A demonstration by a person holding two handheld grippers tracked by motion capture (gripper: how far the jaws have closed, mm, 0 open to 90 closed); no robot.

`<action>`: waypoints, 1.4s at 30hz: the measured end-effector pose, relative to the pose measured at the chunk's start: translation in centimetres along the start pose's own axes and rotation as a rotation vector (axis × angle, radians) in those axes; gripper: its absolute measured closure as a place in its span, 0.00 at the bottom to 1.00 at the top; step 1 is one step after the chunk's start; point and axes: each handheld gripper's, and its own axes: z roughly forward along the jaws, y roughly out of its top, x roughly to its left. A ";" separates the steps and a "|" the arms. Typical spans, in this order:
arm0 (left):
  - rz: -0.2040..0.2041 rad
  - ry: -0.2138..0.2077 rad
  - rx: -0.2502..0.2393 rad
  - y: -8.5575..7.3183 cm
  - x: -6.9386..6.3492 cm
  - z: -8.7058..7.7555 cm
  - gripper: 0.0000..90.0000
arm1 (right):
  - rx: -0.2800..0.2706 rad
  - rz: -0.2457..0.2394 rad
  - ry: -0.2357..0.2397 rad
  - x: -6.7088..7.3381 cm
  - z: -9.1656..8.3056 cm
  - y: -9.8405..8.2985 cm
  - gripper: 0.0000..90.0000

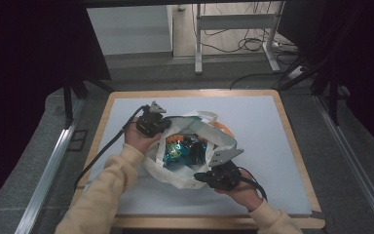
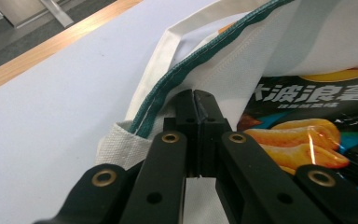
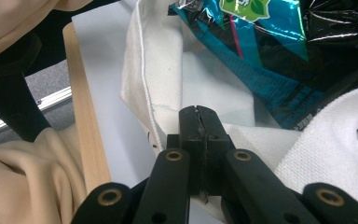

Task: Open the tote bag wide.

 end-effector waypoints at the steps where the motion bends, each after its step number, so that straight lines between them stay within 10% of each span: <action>1: 0.000 0.004 0.001 0.0 0.0 0.1 1.00 | -0.001 -0.005 -0.001 0.0 0.0 0.0 0.99; 24: 0.001 0.008 0.008 0.3 0.4 0.6 1.00 | 0.018 -0.018 0.004 0.2 0.4 -1.1 0.99; 33: 0.004 -0.036 -0.014 0.2 0.0 -0.6 1.00 | -0.082 -0.045 -0.056 0.6 -0.8 3.6 0.99; 42: 0.073 -0.118 -0.009 0.2 -1.7 -1.0 1.00 | -0.016 -0.044 -0.018 1.1 2.9 5.0 0.99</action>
